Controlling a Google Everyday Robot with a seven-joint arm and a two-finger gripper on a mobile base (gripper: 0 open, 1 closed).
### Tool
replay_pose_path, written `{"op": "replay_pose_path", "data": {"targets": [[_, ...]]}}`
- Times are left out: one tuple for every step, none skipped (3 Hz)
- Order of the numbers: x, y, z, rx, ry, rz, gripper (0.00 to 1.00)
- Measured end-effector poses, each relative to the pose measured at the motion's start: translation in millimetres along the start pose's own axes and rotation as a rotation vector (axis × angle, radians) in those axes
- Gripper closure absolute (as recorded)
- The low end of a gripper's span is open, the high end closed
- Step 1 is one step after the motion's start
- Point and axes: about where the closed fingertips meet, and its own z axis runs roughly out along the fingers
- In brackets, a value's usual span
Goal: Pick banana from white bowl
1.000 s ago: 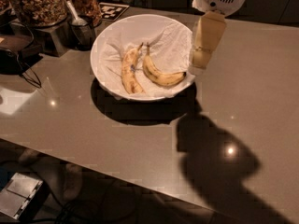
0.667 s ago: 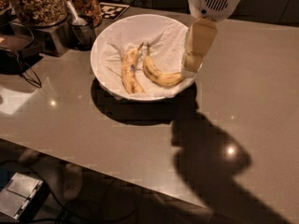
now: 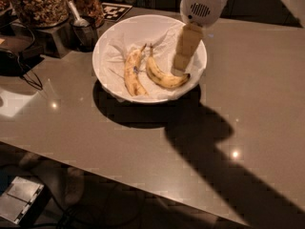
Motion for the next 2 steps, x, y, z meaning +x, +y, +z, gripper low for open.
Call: {"op": "replay_pose_path", "data": {"targets": [[2.7, -4.2, 6.0, -0.025, -0.030, 0.010, 0.00], [-2.7, -3.8, 10.9, -0.007, -0.028, 0.028, 0.00]]}}
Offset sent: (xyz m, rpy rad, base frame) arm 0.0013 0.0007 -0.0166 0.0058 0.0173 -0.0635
